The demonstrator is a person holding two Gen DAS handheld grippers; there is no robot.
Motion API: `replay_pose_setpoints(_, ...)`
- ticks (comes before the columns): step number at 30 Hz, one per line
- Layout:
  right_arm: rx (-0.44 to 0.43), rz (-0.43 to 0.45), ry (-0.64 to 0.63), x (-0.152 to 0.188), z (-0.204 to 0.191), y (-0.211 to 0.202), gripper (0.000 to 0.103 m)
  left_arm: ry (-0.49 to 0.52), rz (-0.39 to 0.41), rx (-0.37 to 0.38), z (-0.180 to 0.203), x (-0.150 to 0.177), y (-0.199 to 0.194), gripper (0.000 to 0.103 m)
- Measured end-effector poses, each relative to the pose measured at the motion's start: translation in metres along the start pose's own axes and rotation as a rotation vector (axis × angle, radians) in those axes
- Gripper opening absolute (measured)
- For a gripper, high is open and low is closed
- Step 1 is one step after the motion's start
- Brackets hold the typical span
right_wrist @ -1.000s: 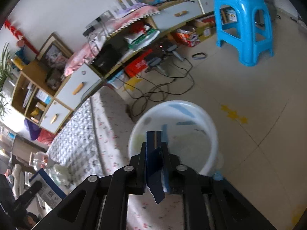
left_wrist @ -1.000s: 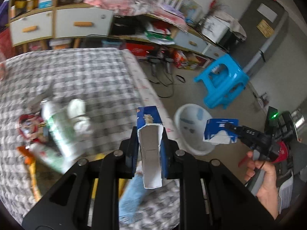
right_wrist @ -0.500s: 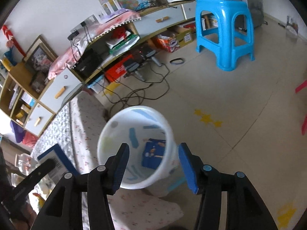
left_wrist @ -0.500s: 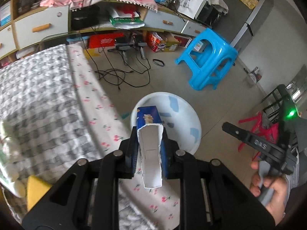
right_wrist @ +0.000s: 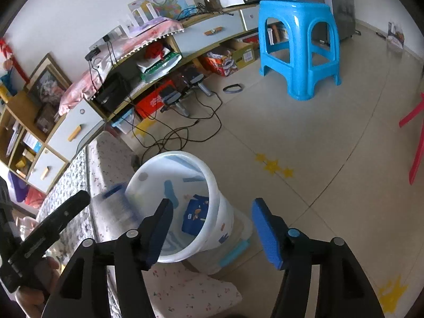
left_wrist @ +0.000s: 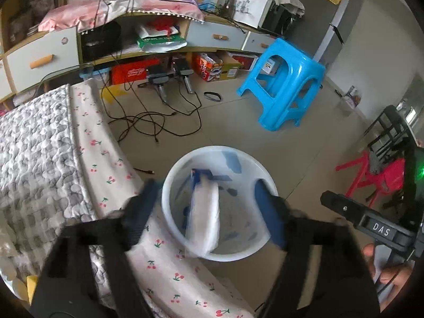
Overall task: Collect trash
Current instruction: 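Carry both items over the white bin and open both tools to drop them, then grasp the yellow chips bag with the left tool while the right tool grasps the light-blue milk carton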
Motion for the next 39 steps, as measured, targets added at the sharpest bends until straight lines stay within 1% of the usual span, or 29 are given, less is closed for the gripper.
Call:
replay_pose_setpoints(3, -0.001, 0.004, -0.01, 0.0, -0.004, 0.0, 0.066, -0.019, -0.022, -0.009, -0.007, 0.001, -0.004, 0.078)
replay_pose_setpoints(7, -0.004, 0.002, -0.018, 0.001, -0.01, -0.003, 0.066, -0.017, -0.033, -0.033, -0.018, 0.006, -0.016, 0.083)
replay_pose_setpoints(10, -0.008, 0.0, -0.032, 0.002, -0.018, -0.005, 0.067, -0.015, -0.039, -0.066, -0.03, 0.011, -0.028, 0.085)
replay_pose_setpoints(17, -0.03, -0.017, -0.067, 0.009, -0.036, -0.009, 0.071, -0.047, -0.053, -0.109, -0.065, 0.024, -0.064, 0.09)
replay_pose_setpoints(26, -0.062, -0.053, -0.149, 0.026, -0.078, -0.014, 0.076, -0.11, -0.069, -0.161, -0.118, 0.051, -0.104, 0.09)
replay_pose_setpoints(31, -0.088, -0.079, -0.184, 0.037, -0.103, -0.015, 0.077, -0.153, -0.077, -0.165, -0.144, 0.065, -0.122, 0.09)
replay_pose_setpoints(39, -0.145, -0.116, -0.218, 0.053, -0.144, -0.015, 0.078, -0.198, -0.079, -0.227, -0.191, 0.089, -0.146, 0.09)
Point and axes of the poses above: each gripper's, at about its wrist camera, not at the fingertips, and y roughly the way its jaws point, z to its right, x to its underside, the point moved 2 cm from there along y, roughly the way its jaws point, and after that the axes turned 9 degrees about -y, right-handed, at the moved point
